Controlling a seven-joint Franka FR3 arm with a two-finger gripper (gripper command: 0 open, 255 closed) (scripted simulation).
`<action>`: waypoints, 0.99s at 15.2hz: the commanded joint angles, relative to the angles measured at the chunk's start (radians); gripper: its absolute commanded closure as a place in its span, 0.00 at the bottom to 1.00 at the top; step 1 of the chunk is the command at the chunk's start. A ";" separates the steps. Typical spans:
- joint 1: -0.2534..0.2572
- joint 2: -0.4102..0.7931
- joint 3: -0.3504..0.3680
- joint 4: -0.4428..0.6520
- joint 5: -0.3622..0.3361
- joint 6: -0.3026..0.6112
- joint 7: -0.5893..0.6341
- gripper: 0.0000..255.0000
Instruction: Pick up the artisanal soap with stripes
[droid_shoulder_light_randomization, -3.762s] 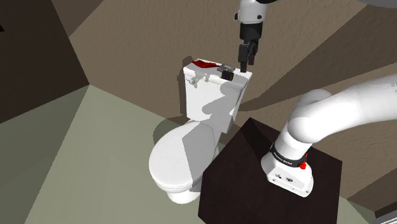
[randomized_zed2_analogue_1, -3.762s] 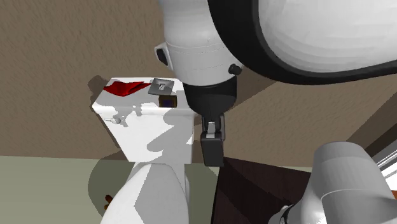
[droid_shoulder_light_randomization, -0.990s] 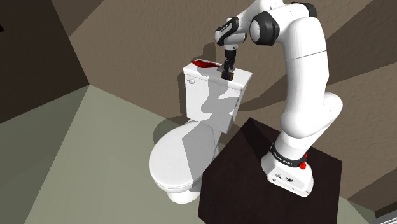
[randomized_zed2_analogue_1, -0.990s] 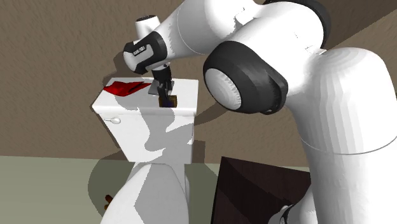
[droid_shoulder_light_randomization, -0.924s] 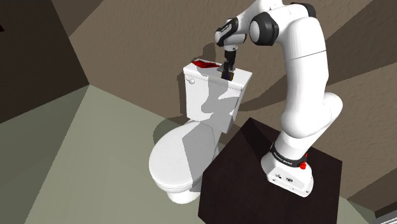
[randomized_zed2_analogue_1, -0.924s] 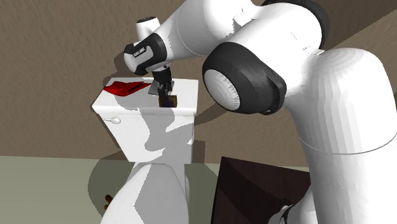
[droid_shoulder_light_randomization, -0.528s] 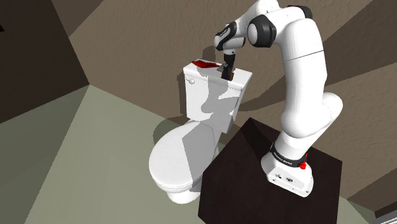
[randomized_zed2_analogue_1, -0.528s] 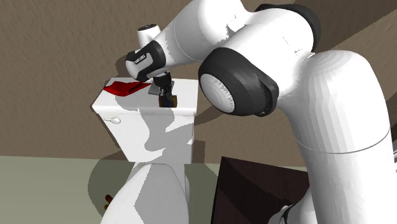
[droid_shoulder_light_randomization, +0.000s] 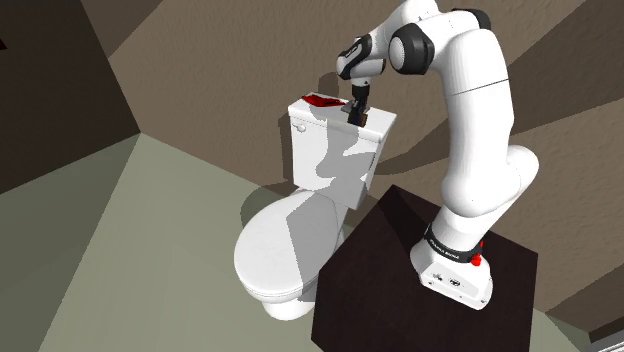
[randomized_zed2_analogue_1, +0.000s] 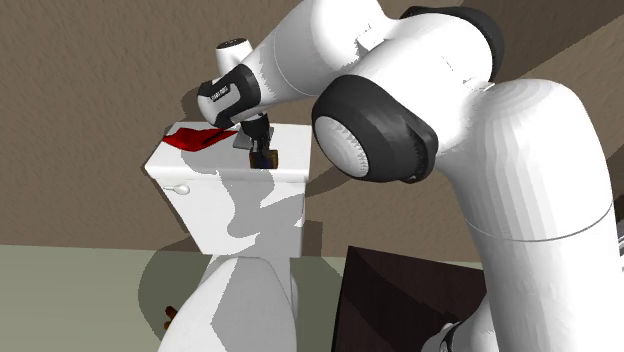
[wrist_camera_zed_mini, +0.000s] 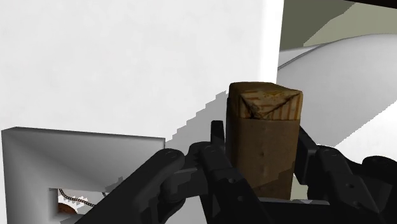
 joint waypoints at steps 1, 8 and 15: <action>0.000 0.000 0.000 0.002 0.000 -0.003 0.000 1.00; 0.006 -0.045 -0.012 0.030 -0.017 -0.073 0.005 1.00; 0.009 -0.081 -0.021 0.070 -0.031 -0.148 0.009 1.00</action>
